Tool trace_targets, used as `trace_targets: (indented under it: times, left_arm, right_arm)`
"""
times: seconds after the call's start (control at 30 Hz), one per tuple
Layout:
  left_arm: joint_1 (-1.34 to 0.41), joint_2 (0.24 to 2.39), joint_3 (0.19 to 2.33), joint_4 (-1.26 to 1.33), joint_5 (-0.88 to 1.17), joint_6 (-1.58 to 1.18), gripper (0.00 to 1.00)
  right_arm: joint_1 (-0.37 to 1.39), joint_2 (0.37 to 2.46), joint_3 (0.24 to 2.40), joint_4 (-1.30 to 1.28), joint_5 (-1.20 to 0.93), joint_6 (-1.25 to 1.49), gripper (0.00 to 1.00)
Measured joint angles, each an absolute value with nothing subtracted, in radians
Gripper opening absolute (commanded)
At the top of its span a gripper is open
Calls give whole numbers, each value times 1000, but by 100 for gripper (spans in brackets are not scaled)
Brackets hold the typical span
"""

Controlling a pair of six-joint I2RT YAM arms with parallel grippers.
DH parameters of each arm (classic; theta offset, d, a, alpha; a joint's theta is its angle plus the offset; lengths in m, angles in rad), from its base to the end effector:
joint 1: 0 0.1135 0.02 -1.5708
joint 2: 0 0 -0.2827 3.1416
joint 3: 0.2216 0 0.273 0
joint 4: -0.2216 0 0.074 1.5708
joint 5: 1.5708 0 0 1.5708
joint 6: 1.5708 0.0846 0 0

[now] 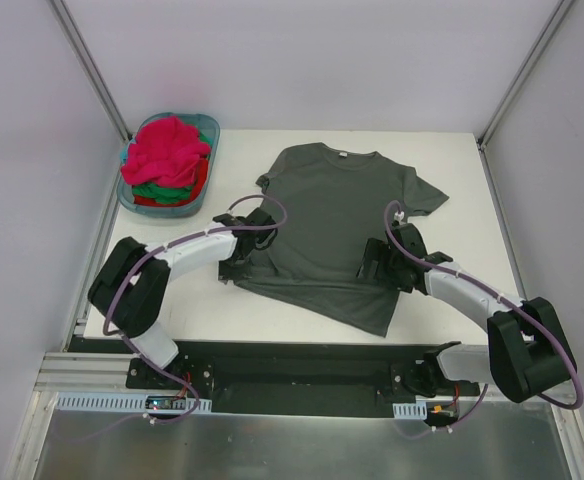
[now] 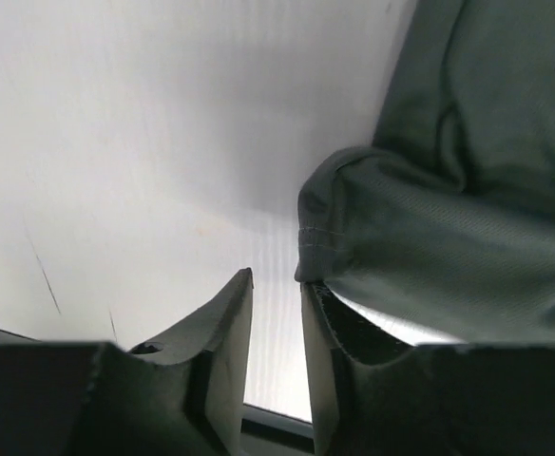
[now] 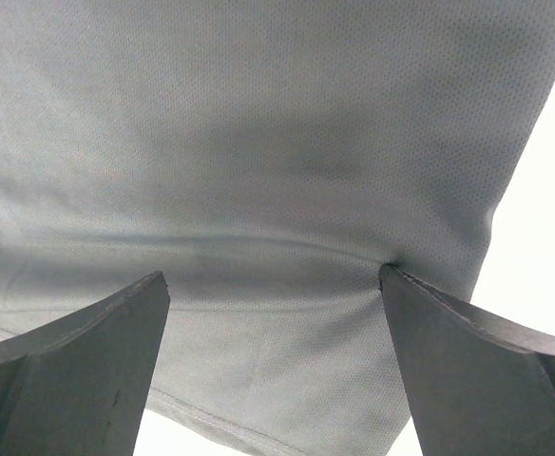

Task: Fold and stack the t-shirts
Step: Flatten out the tshirt

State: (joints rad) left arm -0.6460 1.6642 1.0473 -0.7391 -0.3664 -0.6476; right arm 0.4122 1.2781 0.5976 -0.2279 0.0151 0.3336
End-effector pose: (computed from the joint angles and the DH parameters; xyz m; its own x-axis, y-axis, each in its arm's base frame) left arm 0.2825 -0.1750 0.1404 -0.9245 -0.0084 -0.3812 -0.0710 0.9860 0.1506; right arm 0.2577 0.1113 0.1382 -0.8110 0.0027 -0.5850 -0.1339 0.9726 0.1901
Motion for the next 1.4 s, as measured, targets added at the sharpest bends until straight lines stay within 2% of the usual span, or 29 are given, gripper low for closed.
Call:
trace_targets:
  times: [0.17, 0.33, 0.43, 0.5, 0.53, 0.57, 0.7, 0.87, 0.93, 0.97, 1.03, 1.13, 1.4]
  left_arm:
    - [-646, 1518, 946, -757, -312, -681, 23]
    - [-646, 1351, 862, -769, -287, -706, 36]
    - [-646, 1323, 841, -785, -271, -718, 50]
    - [-646, 1313, 829, -791, -250, -726, 68]
    - [-646, 1305, 825, -796, -237, -727, 89]
    - [-646, 1295, 825, -798, -225, -726, 99]
    - [-646, 1226, 835, -750, -127, -700, 99]
    - [-646, 1220, 896, -560, 99, -661, 99]
    - [-646, 1287, 955, -494, 139, -648, 99]
    - [-646, 1393, 1035, -422, 164, -638, 99]
    - [-641, 1445, 1064, -393, 176, -634, 99]
    - [-609, 1636, 1196, -344, 213, -617, 99]
    - [-463, 1952, 1323, -301, 283, -590, 99]
  right_arm:
    - [412, 1275, 598, -235, 17, 331, 96]
    - [412, 1254, 591, -266, 2, 321, 96]
    - [412, 1208, 579, -312, -25, 306, 96]
    - [412, 1152, 571, -353, -43, 294, 96]
    - [412, 1114, 569, -373, -50, 287, 96]
    - [412, 1072, 569, -390, -59, 281, 96]
    - [412, 922, 568, -454, -78, 273, 96]
    - [426, 809, 539, -517, -109, 277, 96]
    - [443, 793, 514, -532, -121, 284, 96]
    - [463, 794, 492, -541, -130, 293, 96]
    - [479, 800, 484, -545, -135, 300, 96]
    - [537, 828, 476, -544, -140, 316, 96]
    - [651, 916, 456, -523, -142, 366, 96]
